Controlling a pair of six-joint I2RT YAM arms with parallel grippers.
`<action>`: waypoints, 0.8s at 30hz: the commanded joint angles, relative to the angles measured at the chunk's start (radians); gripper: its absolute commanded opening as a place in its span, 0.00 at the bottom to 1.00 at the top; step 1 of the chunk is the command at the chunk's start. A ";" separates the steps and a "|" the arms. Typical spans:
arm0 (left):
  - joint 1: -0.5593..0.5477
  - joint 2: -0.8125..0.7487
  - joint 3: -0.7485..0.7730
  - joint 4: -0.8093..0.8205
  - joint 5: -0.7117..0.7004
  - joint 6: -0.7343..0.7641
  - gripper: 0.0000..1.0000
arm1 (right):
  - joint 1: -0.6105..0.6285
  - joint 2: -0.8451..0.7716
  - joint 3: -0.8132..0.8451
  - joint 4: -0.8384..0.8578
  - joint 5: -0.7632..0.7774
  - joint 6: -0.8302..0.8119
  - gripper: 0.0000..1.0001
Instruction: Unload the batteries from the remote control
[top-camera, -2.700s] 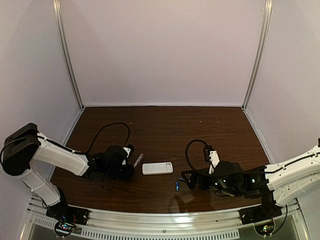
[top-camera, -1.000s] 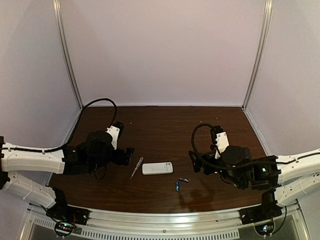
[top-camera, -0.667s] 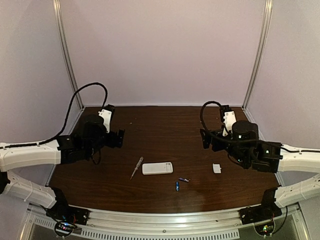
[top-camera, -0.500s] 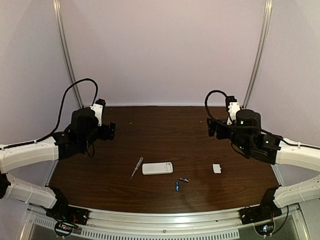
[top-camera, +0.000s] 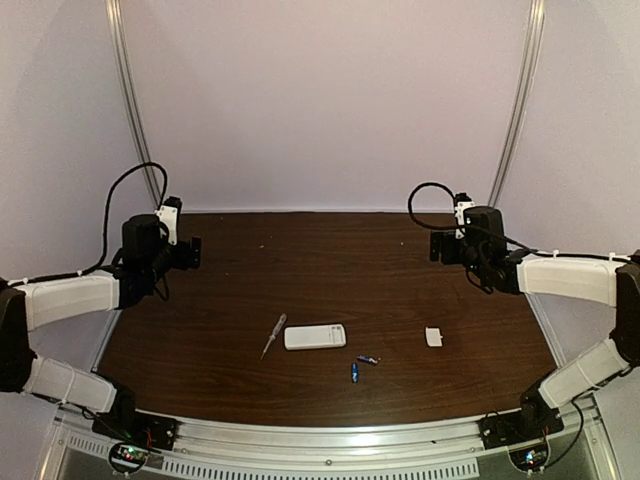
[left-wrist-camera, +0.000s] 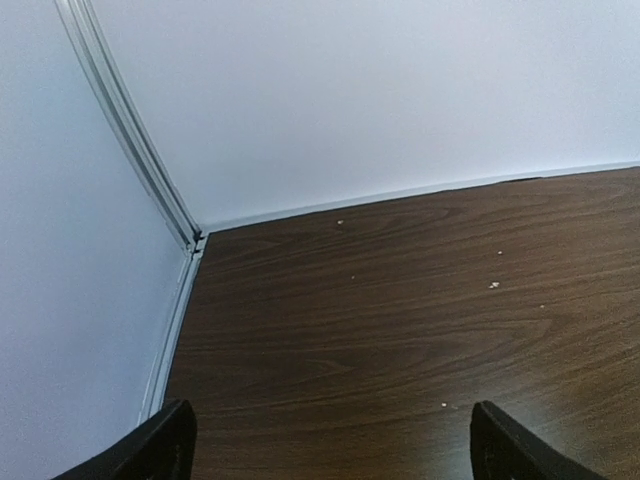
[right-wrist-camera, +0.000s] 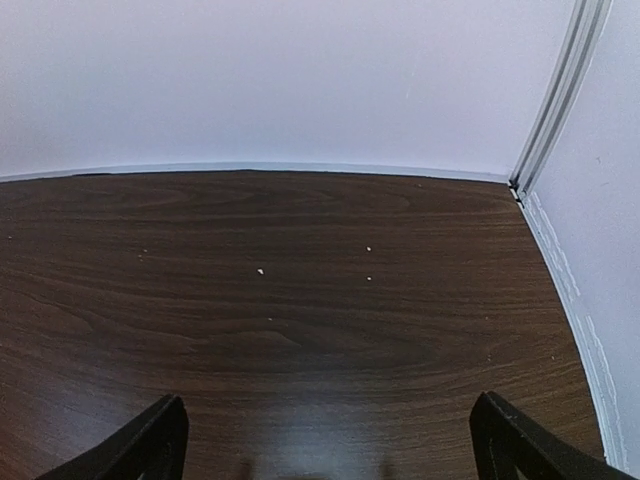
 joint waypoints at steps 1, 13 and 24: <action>0.124 0.078 -0.031 0.134 0.182 0.025 0.97 | -0.070 0.067 0.036 0.013 0.003 -0.029 1.00; 0.194 0.225 -0.175 0.504 0.217 0.189 0.97 | -0.225 0.115 -0.060 0.169 -0.008 -0.071 1.00; 0.321 0.286 -0.279 0.750 0.385 0.123 0.95 | -0.302 0.161 -0.186 0.399 -0.144 -0.111 1.00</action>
